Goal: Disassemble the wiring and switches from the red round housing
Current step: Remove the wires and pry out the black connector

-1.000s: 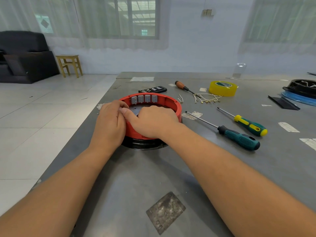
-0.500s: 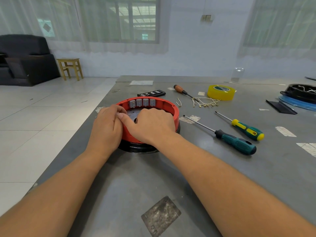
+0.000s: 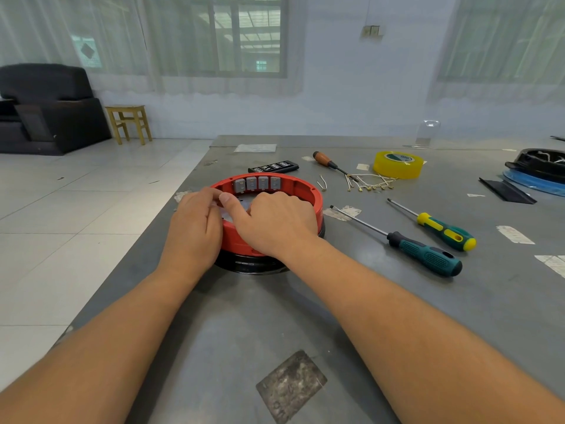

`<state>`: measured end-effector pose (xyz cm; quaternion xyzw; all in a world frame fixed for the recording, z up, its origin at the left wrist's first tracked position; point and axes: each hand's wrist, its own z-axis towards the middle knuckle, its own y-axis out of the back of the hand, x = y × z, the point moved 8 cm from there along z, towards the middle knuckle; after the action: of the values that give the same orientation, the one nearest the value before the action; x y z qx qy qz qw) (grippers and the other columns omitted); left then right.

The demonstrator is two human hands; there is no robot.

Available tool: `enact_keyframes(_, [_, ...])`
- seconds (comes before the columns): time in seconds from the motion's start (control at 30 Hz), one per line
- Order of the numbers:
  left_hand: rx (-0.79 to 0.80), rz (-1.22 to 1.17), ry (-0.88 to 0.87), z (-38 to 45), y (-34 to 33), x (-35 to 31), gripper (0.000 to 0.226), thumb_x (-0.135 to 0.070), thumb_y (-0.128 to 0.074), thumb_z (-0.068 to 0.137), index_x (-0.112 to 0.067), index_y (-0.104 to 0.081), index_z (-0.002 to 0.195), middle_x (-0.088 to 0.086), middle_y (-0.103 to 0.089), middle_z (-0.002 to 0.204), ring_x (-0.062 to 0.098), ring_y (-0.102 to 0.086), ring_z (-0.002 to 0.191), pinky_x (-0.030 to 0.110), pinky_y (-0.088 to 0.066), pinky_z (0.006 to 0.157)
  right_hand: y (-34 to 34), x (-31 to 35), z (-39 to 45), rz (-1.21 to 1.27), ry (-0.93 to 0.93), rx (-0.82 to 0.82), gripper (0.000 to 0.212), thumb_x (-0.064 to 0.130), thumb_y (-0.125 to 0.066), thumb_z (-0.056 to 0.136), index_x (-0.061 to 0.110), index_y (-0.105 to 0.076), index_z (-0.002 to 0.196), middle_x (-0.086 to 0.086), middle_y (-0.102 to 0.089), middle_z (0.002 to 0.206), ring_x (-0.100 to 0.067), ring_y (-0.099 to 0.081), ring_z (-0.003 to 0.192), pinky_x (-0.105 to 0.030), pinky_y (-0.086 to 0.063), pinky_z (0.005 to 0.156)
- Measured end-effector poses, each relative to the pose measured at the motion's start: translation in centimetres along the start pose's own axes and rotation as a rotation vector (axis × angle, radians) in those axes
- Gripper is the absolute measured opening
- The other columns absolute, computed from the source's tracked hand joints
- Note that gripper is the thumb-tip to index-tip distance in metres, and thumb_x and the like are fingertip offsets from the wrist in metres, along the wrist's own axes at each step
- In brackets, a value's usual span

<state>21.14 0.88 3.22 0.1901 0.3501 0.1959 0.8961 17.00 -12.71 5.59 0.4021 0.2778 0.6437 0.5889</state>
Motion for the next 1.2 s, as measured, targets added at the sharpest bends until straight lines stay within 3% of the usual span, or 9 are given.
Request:
enact_keyframes(0.13, [0.010,0.012,-0.009,-0.1,0.1,-0.1,0.035,-0.017,-0.035,0.097,-0.010,-0.067,0.108,-0.002,-0.063,0.104,0.008,-0.046,0.100,0.025,-0.033,0.085,2.6,-0.9,-0.4,0.291,0.049,-0.123,0.066,0.063,-0.018,0.101,0.027,-0.056,0.062,0.004,-0.064,0.071,-0.026,-0.059,0.075,-0.039,-0.043,0.067])
enact_keyframes(0.23, [0.011,0.008,0.013,-0.3,0.2,-0.1,0.037,-0.019,-0.034,0.097,-0.012,-0.068,0.109,-0.003,-0.064,0.107,0.011,-0.049,0.106,0.025,-0.034,0.088,4.0,-4.4,-1.7,0.206,0.051,-0.328,0.050,0.042,-0.029,0.106,0.022,-0.067,0.080,0.002,-0.066,0.083,-0.027,-0.059,0.087,-0.042,-0.042,0.080])
enact_keyframes(0.43, [0.079,0.034,0.079,0.2,0.0,-0.5,0.028,-0.010,-0.041,0.107,-0.017,-0.068,0.112,-0.002,-0.067,0.108,0.013,-0.050,0.107,0.018,-0.036,0.081,0.0,-8.9,-2.7,0.311,-0.118,-0.210,0.040,0.034,-0.033,0.100,0.024,-0.054,0.068,0.009,-0.055,0.086,-0.018,-0.048,0.108,-0.034,-0.027,0.088])
enact_keyframes(0.57, [0.274,0.156,0.048,1.6,-1.2,-3.1,0.029,-0.031,-0.046,0.107,-0.025,-0.074,0.103,-0.008,-0.073,0.099,0.014,-0.061,0.097,0.031,-0.047,0.082,-0.3,-8.7,-2.4,0.336,-0.129,-0.195,0.038,0.033,-0.029,0.097,0.030,-0.041,0.061,0.009,-0.054,0.087,-0.017,-0.045,0.110,-0.038,-0.031,0.088])
enact_keyframes(0.73, [0.654,0.206,0.133,3.1,-5.9,-6.4,0.065,-0.049,-0.026,0.113,-0.022,-0.072,0.076,-0.012,-0.067,0.085,0.005,-0.058,0.083,0.032,-0.037,0.078,-0.3,-8.6,-2.5,0.319,-0.132,-0.166,0.036,0.033,-0.028,0.098,0.028,-0.044,0.066,0.008,-0.053,0.091,-0.020,-0.045,0.114,-0.040,-0.031,0.089])
enact_keyframes(0.8, [0.765,0.230,0.211,3.2,-7.5,-6.7,0.067,-0.051,-0.022,0.113,-0.018,-0.074,0.085,0.004,-0.073,0.103,0.013,-0.061,0.090,0.035,-0.036,0.088,-0.4,-8.7,-2.5,0.321,-0.137,-0.151,0.038,0.033,-0.026,0.097,0.022,-0.051,0.071,0.006,-0.056,0.093,-0.021,-0.045,0.116,-0.041,-0.032,0.092])
enact_keyframes(0.93, [0.858,0.317,0.307,3.0,-8.9,-6.3,0.068,-0.054,-0.018,0.112,-0.012,-0.058,0.148,0.015,-0.052,0.156,0.032,-0.048,0.142,0.043,-0.028,0.117,-0.6,-8.8,-2.5,0.320,-0.138,-0.135,0.042,0.033,-0.025,0.097,0.018,-0.058,0.074,0.003,-0.061,0.097,-0.019,-0.044,0.117,-0.041,-0.032,0.093])
enact_keyframes(1.07, [0.784,0.307,0.273,2.8,-9.1,-6.2,0.069,-0.047,-0.017,0.113,-0.004,-0.068,0.128,0.023,-0.064,0.137,0.033,-0.057,0.117,0.040,-0.037,0.102,-0.6,-8.8,-2.4,0.302,-0.128,-0.132,0.043,0.033,-0.024,0.097,0.020,-0.058,0.075,0.007,-0.056,0.095,-0.018,-0.043,0.117,-0.037,-0.028,0.089])
enact_keyframes(1.2, [0.754,0.376,0.276,2.4,-9.3,-6.1,0.076,-0.045,-0.010,0.114,0.004,-0.065,0.132,0.026,-0.061,0.143,0.037,-0.055,0.133,0.043,-0.036,0.113,-0.7,-8.7,-2.4,0.283,-0.123,-0.128,0.050,0.035,-0.023,0.097,0.016,-0.067,0.083,0.002,-0.063,0.102,-0.018,-0.043,0.120,-0.037,-0.027,0.090])
